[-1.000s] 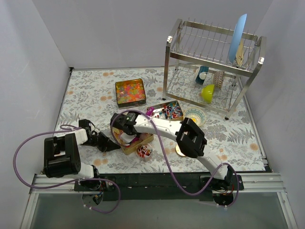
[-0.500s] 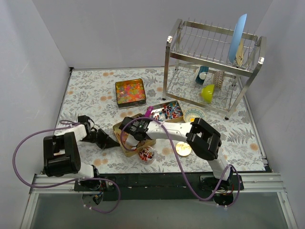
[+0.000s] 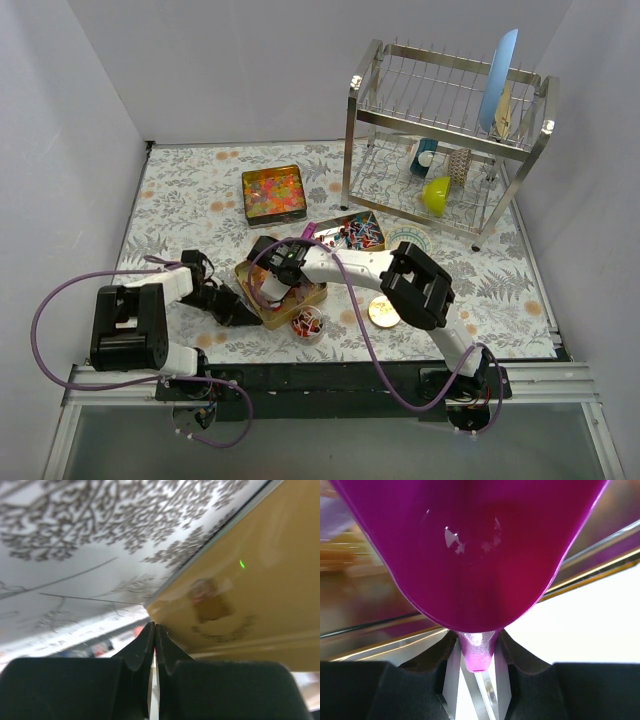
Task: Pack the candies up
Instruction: Scoop the fake candies from the storage box.
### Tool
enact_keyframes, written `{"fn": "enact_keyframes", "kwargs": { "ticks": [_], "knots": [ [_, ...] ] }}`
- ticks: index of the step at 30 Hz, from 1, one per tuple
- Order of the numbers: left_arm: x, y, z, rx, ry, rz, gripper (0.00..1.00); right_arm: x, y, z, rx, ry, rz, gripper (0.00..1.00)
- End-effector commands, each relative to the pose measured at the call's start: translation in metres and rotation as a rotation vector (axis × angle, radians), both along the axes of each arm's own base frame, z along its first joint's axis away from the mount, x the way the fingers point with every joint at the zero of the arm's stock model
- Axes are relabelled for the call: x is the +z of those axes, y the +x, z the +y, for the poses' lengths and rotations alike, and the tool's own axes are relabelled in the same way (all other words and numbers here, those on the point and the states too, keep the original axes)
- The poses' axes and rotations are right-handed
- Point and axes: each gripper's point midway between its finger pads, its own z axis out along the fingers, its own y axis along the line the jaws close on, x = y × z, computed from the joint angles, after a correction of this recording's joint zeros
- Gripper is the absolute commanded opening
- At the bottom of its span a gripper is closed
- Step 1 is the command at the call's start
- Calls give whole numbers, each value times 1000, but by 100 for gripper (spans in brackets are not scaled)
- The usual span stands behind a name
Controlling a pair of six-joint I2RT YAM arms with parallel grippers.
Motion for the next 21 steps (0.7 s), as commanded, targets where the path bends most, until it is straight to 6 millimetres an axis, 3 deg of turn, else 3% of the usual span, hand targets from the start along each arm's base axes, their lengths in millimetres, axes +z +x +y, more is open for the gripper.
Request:
{"fn": "enact_keyframes", "kwargs": {
  "ticks": [1,6,8,12,13,14,21],
  "knots": [
    [0,30,-11,37,-88,-17,0,10,-31,3,60,10,113,1],
    [2,46,-11,39,-89,-52,0,5,-42,7,64,30,197,1],
    [5,52,-11,36,-93,-72,0,-10,-47,-1,21,-6,256,1],
    [5,58,-9,29,-85,-92,0,-24,-47,-3,-55,-14,324,1],
    [5,59,-8,33,-81,-96,0,-19,-45,3,-67,9,336,1],
    [5,62,-6,33,-78,-104,0,-29,-49,-8,-101,-34,377,1],
    [7,74,8,49,-55,-121,0,-36,-40,-19,-193,13,438,1]
  ]
}}
